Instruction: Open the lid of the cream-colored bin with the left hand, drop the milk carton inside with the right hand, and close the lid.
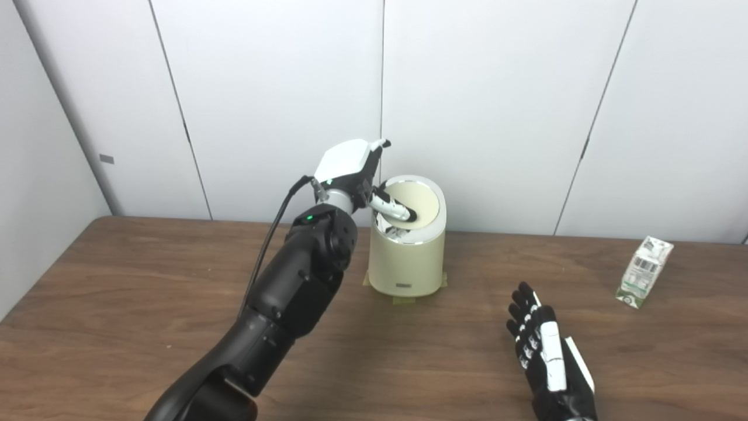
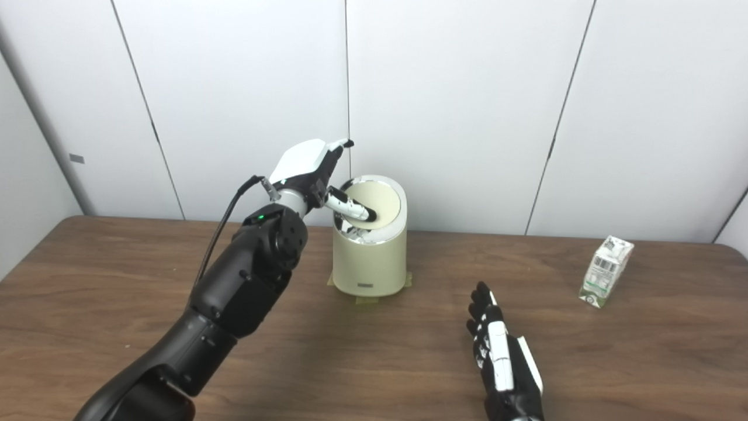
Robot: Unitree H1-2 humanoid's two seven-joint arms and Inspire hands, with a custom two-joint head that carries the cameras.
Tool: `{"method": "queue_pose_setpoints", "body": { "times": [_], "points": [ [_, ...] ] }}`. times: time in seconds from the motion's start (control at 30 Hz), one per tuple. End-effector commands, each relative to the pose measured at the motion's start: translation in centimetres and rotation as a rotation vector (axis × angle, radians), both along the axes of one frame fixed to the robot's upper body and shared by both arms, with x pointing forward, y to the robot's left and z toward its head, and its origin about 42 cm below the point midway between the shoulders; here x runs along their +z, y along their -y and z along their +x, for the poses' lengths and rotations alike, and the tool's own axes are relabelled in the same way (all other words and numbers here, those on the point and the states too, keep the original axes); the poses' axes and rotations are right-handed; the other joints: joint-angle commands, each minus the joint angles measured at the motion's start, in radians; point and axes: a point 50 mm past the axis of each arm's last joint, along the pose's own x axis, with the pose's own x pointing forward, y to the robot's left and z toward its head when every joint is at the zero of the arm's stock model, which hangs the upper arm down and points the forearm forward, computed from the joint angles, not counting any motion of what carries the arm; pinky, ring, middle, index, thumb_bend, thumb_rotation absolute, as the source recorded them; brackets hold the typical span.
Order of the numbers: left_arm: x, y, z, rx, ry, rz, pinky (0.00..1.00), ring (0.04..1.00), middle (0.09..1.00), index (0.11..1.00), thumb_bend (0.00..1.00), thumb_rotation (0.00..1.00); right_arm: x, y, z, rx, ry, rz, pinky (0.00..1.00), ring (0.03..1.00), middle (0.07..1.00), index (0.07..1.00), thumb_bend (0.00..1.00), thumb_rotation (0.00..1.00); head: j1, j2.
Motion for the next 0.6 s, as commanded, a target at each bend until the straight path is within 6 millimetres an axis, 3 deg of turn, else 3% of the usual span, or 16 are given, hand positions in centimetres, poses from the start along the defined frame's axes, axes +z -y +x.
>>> {"method": "queue_pose_setpoints", "body": {
  "times": [0.0,0.27,0.57],
  "points": [
    [2.5,-0.1,0.7,0.005,0.092,0.057,0.91,0.937,0.952,0.941,0.9,0.06,1.8,-0.2,0.6,0.021,0.065,0.015,1.0,1.0,1.0,1.0,0.66,1.0,0.0,0.001],
    [1.7,0.2,0.5,-0.038,0.162,0.266,0.88,0.92,0.928,0.93,0.97,0.07,2.1,-0.1,0.6,0.02,0.081,0.016,0.99,1.0,1.0,1.0,0.66,1.0,0.001,0.016],
    [-0.5,0.4,0.5,-0.074,0.202,0.46,0.91,0.925,0.925,0.918,1.0,0.03,2.3,-0.1,0.6,0.025,0.088,0.02,0.99,1.0,1.0,1.0,0.69,1.0,0.0,0.016]
  ]
}}
